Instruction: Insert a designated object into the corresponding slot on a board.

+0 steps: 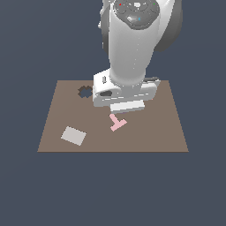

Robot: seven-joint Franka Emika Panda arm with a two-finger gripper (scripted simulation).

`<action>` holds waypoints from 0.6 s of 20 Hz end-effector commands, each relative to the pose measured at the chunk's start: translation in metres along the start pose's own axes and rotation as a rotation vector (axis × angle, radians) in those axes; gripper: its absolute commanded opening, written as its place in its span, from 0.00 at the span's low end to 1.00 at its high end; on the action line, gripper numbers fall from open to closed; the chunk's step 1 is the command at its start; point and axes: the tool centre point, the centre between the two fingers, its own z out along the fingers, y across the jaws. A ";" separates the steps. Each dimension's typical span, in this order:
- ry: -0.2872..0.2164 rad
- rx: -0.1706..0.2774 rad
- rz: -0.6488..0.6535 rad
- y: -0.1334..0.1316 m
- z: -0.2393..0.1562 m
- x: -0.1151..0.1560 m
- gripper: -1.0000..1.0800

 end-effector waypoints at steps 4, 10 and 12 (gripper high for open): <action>0.000 0.000 0.010 0.019 -0.002 -0.035 0.00; 0.000 0.000 0.018 0.034 -0.003 -0.062 0.00; 0.000 0.000 0.020 0.037 -0.004 -0.068 0.00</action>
